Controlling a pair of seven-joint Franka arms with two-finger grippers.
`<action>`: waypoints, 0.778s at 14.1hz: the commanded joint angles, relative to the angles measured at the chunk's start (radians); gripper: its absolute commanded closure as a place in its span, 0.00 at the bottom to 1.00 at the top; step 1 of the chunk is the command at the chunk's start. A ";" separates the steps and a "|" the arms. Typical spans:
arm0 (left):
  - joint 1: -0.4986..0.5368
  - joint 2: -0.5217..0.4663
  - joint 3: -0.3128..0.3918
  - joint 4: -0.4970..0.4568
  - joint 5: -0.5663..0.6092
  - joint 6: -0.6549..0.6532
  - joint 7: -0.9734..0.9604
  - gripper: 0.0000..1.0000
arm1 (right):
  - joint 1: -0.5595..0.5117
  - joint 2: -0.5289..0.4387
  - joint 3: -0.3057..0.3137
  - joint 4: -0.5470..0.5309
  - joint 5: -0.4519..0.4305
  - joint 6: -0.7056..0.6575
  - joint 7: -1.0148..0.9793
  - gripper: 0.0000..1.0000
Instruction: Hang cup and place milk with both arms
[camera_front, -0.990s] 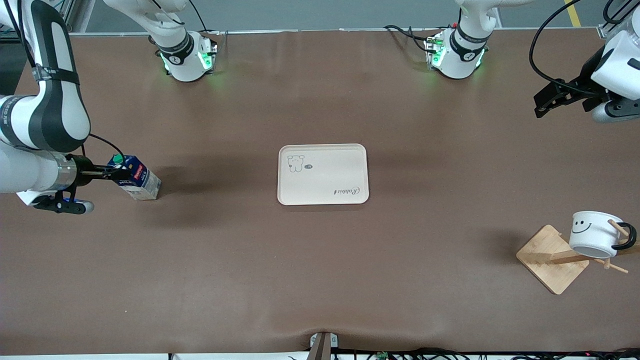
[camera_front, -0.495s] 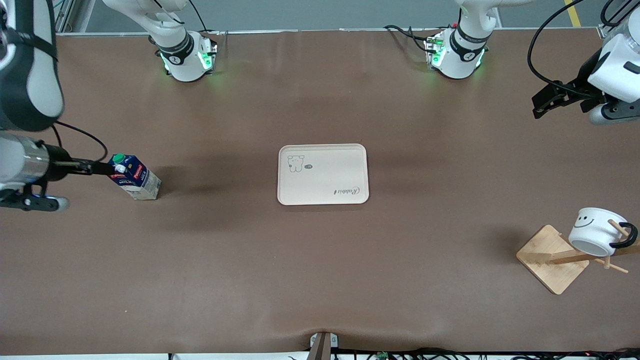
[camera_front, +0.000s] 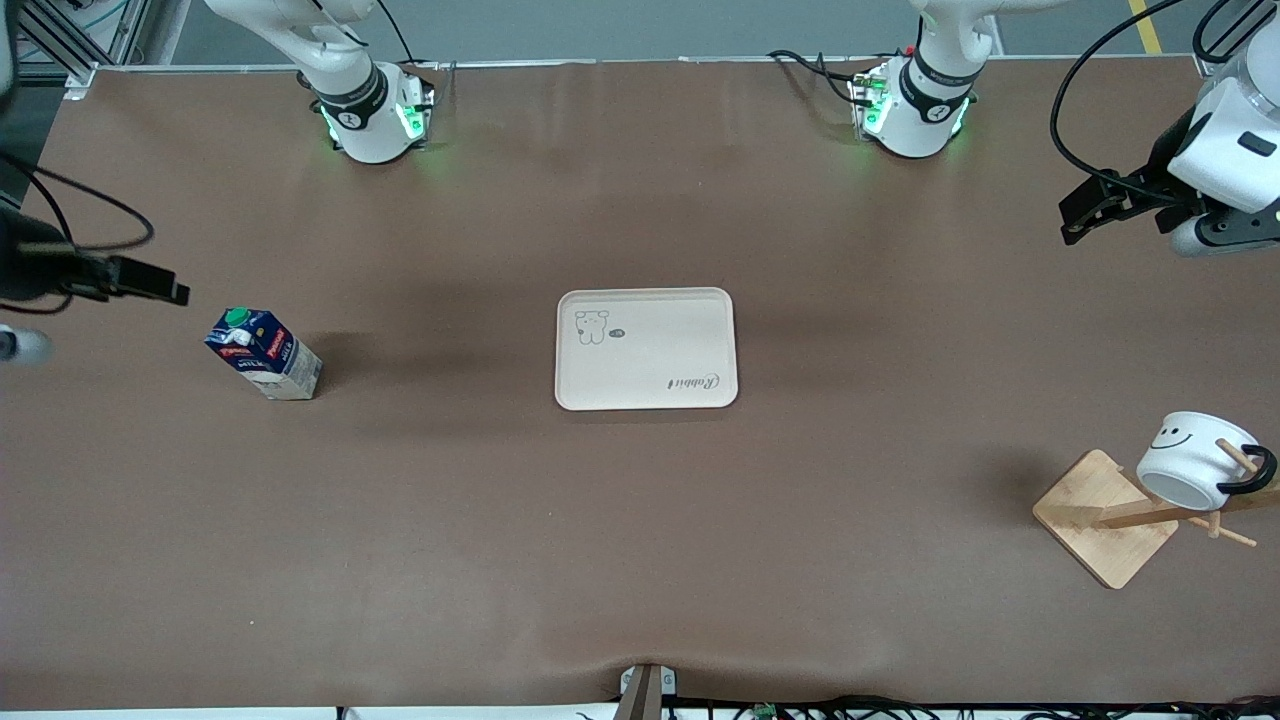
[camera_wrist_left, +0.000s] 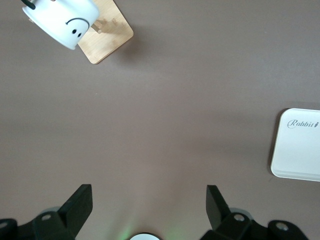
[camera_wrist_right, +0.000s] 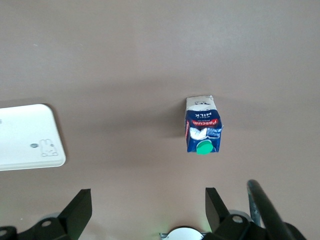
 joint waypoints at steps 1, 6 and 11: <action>0.000 -0.043 0.004 -0.040 -0.021 0.017 0.019 0.00 | 0.016 -0.152 0.006 -0.150 0.009 0.042 0.001 0.00; 0.000 -0.047 0.004 -0.047 -0.021 0.017 0.019 0.00 | 0.032 -0.225 0.006 -0.197 -0.017 0.065 0.000 0.00; -0.001 -0.046 0.004 -0.046 -0.021 0.019 0.019 0.00 | 0.029 -0.219 0.005 -0.183 -0.077 0.064 -0.063 0.00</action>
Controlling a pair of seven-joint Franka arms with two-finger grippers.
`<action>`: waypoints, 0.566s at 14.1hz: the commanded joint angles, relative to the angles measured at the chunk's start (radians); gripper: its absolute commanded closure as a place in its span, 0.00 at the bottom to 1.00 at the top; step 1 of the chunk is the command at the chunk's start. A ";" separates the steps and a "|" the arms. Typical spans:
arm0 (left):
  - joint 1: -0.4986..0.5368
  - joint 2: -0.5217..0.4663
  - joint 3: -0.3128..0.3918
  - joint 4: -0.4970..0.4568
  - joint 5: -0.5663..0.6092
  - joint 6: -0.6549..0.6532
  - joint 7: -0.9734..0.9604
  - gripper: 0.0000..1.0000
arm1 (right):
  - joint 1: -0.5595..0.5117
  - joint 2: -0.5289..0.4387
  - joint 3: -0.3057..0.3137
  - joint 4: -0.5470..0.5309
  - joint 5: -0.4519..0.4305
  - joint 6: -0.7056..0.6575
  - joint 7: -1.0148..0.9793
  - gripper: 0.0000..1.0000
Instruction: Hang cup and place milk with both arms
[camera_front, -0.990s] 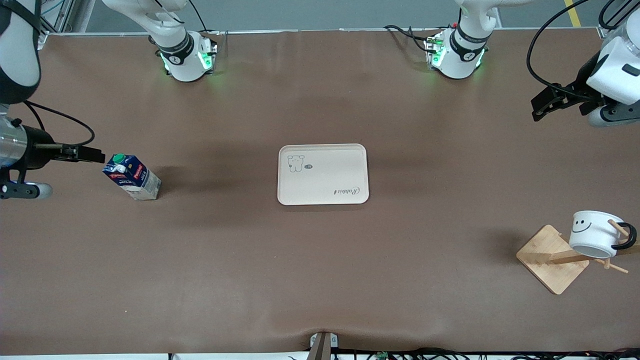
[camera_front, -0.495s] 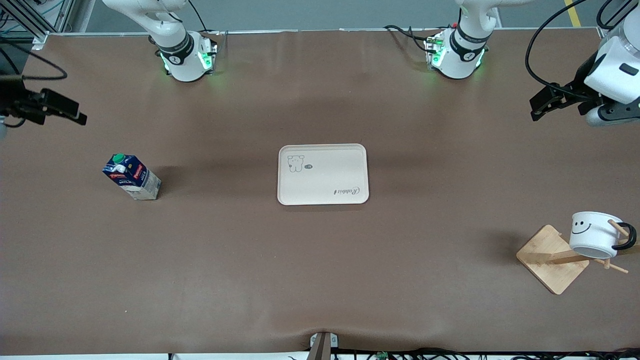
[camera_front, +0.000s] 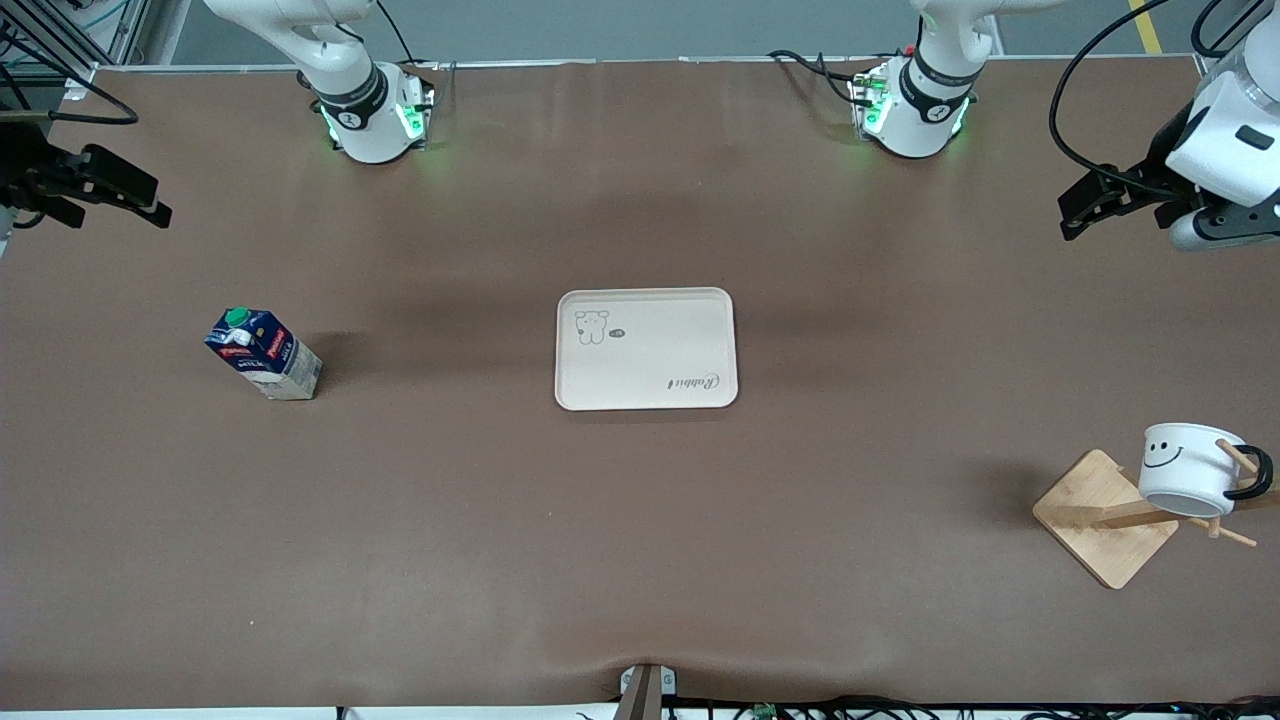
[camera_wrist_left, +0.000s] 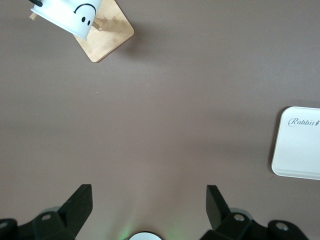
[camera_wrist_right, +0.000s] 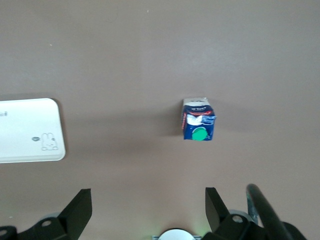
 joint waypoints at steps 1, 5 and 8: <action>-0.001 -0.033 0.004 -0.031 -0.021 0.018 0.019 0.00 | 0.007 -0.018 -0.001 -0.020 -0.035 0.013 -0.035 0.00; -0.006 -0.031 0.004 -0.019 -0.021 0.018 0.020 0.00 | 0.000 -0.013 -0.002 -0.026 -0.043 0.024 -0.037 0.00; -0.006 -0.031 0.004 -0.017 -0.021 0.018 0.022 0.00 | 0.002 -0.012 -0.004 -0.035 -0.043 0.025 -0.035 0.00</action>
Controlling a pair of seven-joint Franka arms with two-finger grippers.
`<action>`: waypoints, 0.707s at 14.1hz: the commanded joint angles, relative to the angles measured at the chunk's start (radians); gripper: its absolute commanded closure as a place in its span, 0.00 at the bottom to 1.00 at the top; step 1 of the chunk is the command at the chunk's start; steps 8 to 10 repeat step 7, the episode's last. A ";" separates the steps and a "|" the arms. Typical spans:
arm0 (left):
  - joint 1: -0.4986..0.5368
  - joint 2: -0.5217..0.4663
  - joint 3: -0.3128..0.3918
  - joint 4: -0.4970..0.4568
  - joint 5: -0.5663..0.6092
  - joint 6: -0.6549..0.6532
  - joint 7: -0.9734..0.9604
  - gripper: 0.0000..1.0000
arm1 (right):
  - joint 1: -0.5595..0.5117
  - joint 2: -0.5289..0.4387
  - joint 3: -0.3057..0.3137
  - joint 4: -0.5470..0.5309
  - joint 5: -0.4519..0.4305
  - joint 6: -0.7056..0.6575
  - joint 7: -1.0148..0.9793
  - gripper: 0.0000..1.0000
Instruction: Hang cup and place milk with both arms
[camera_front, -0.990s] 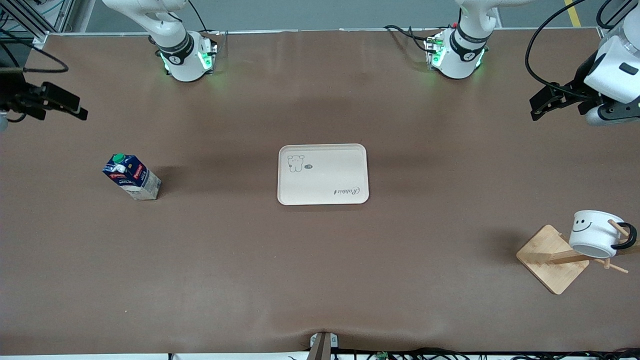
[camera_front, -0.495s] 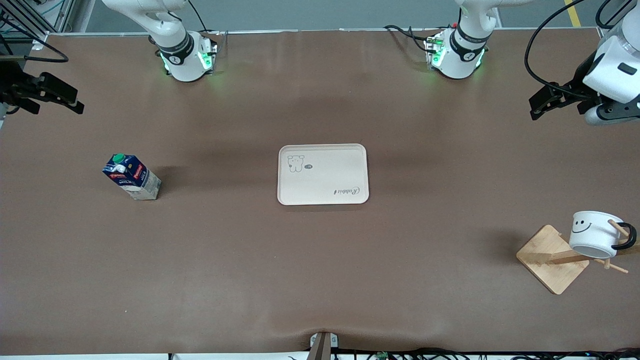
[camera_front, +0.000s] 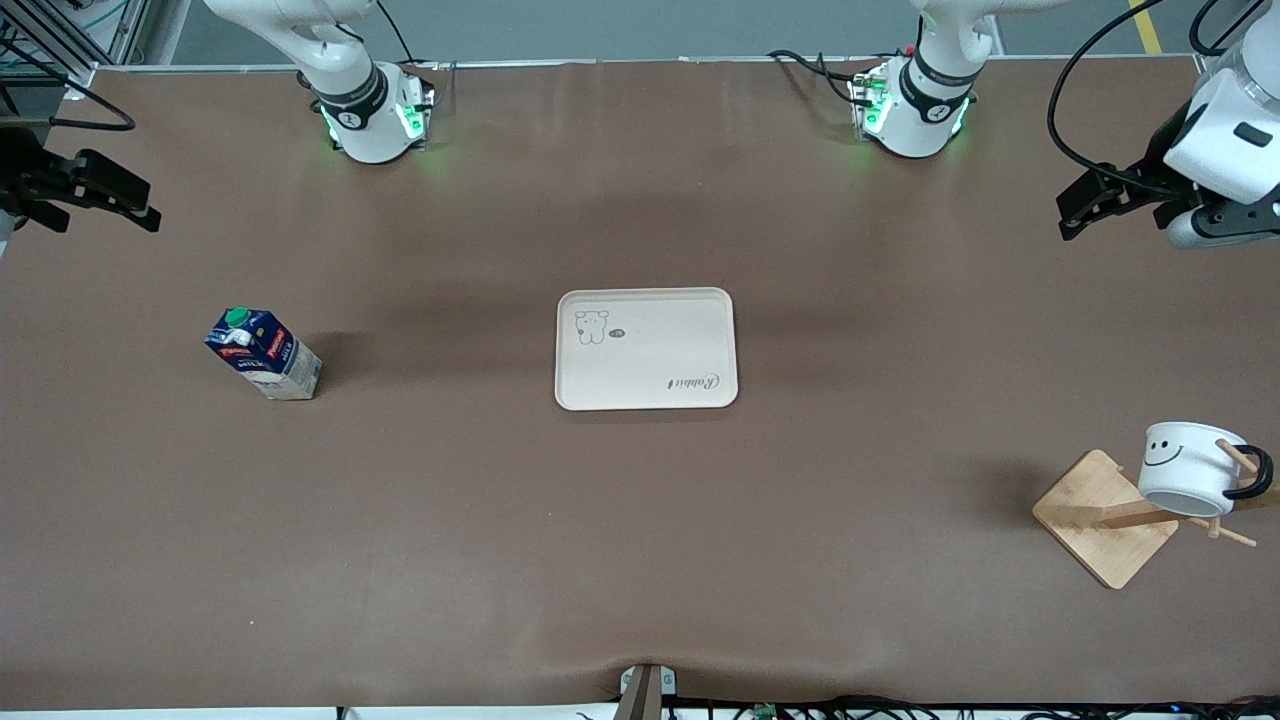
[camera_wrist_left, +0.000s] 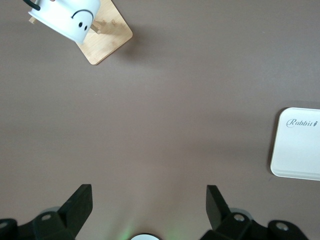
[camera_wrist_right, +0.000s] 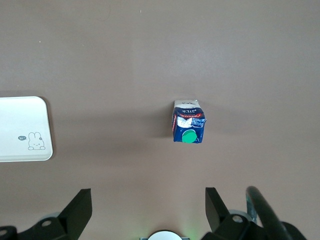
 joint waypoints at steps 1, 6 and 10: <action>0.000 -0.026 0.004 -0.016 -0.021 0.011 0.029 0.00 | 0.000 -0.012 -0.001 -0.029 -0.013 0.017 -0.011 0.00; -0.001 -0.022 0.004 -0.016 -0.021 0.011 0.047 0.00 | -0.005 -0.014 -0.004 -0.039 -0.013 0.017 -0.011 0.00; -0.003 -0.020 0.002 -0.016 -0.021 0.011 0.047 0.00 | -0.003 -0.014 -0.004 -0.039 -0.010 0.015 -0.009 0.00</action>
